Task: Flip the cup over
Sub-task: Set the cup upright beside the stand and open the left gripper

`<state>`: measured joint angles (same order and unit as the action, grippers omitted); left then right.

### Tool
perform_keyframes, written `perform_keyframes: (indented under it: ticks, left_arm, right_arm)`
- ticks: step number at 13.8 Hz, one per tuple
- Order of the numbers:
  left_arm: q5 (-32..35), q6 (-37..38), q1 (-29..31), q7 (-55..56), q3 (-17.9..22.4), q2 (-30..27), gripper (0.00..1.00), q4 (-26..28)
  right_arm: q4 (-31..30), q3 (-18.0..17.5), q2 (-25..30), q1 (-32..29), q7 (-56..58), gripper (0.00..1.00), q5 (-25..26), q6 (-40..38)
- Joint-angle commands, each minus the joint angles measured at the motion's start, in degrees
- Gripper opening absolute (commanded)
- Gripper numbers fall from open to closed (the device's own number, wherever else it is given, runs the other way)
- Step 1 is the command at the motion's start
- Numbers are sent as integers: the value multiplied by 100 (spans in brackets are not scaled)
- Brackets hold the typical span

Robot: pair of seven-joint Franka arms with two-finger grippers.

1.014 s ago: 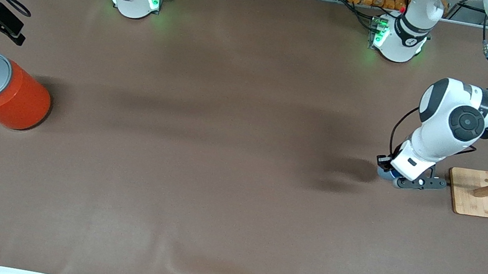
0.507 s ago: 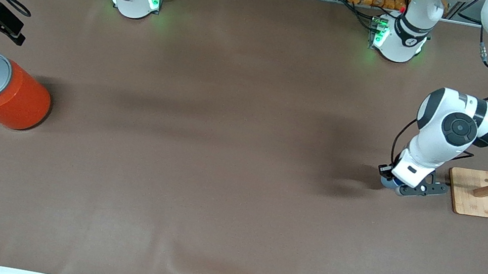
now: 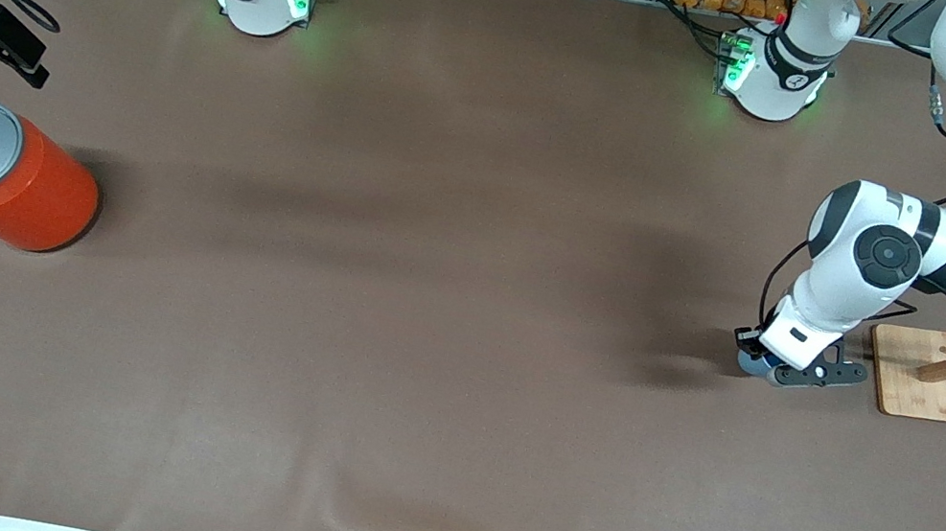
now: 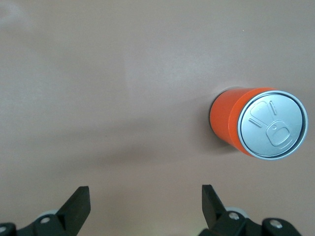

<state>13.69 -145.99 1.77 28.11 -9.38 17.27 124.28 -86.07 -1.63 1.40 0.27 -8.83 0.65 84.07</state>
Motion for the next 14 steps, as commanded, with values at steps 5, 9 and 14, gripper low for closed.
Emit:
perform_keyframes:
  ticks: [5,9,14]
  left_arm:
    - [196,369,175,63,-82,-232,100,-211]
    - [125,1789,131,28,-204,-399,100,-1034]
    - [-515,3741,157,19,-644,-443,100,-2406]
  right_arm:
    - [46,-13,27,-53,39,100,-285,-83]
    - [46,5,35,-71,39,100,-241,-101]
    - [37,5,35,-71,48,100,-241,-101]
